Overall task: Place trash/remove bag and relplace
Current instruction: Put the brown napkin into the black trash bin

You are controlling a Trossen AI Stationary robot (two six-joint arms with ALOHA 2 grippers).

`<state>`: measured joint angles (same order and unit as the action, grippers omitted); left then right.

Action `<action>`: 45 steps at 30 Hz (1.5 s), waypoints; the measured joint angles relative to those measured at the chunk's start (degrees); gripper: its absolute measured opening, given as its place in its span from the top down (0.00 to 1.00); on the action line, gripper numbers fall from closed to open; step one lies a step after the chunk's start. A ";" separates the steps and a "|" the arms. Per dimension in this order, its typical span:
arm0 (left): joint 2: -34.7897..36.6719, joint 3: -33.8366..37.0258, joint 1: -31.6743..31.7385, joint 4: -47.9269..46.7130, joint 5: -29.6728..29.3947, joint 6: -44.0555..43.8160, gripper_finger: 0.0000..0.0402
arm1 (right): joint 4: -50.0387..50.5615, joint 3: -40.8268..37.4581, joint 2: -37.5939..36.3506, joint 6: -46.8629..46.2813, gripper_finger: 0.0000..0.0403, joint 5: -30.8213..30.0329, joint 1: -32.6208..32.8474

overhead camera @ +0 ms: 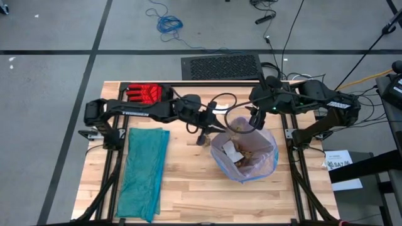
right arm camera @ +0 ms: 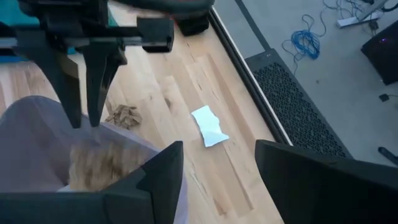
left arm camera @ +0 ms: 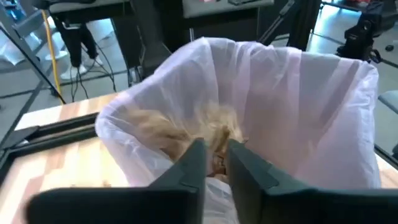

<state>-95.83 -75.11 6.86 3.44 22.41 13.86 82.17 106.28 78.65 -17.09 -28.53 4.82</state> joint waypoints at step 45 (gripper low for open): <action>0.28 35.33 4.32 18.63 -5.92 -4.56 0.70 | 0.81 0.00 0.09 -1.30 0.52 0.37 0.04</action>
<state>-95.54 -39.79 11.18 22.07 16.49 9.30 82.98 106.28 78.74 -18.39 -28.16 4.86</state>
